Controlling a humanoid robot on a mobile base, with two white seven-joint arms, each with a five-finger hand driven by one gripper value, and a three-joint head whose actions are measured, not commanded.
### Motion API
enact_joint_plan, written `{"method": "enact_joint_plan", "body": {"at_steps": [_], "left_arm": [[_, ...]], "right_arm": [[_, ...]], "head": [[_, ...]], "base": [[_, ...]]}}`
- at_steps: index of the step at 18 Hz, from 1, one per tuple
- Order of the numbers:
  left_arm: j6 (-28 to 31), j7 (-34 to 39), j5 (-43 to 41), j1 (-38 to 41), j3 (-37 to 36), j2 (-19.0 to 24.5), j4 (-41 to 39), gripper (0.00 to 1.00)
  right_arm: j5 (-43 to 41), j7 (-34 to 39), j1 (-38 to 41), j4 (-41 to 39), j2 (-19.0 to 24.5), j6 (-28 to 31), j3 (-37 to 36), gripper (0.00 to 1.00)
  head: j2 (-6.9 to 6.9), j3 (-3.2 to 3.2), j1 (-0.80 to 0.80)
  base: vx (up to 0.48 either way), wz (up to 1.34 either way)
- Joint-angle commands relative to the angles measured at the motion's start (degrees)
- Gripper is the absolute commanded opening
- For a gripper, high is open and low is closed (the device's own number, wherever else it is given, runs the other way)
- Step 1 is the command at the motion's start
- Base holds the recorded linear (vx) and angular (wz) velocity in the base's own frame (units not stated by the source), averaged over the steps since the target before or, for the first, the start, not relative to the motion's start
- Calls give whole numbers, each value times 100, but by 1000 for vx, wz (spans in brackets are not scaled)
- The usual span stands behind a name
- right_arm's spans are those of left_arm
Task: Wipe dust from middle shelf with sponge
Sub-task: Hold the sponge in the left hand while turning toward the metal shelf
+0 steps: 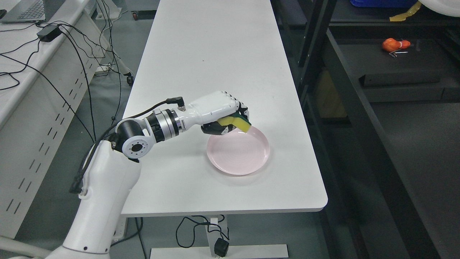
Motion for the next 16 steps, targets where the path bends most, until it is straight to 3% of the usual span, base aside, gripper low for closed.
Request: {"method": "enact_joint_plan", "body": {"at_steps": [1,3,7,16], "left_arm": [[995,628,2658,294,2337,-326,-219,0],[1743,1437,3294,749,2355,-326,-596,1],[2448,2775,4227,1831,2117,-326,-1316,0],[2626,2812,4536,2808,2170,-326,-2434,0]], "right_arm": [[0,5,1,-100,-100,2,6,100],[0,5,1,-100,-100,2,-3,100],[0,5,1,-100,-100,2,6,100],[0,5,1,-100,-100,2,-3,100]], "head": [[0,0,0],[0,0,0],[0,0,0],[0,0,0]], "base": [[0,0],[0,0],[-37,-71],[-138,-117]]}}
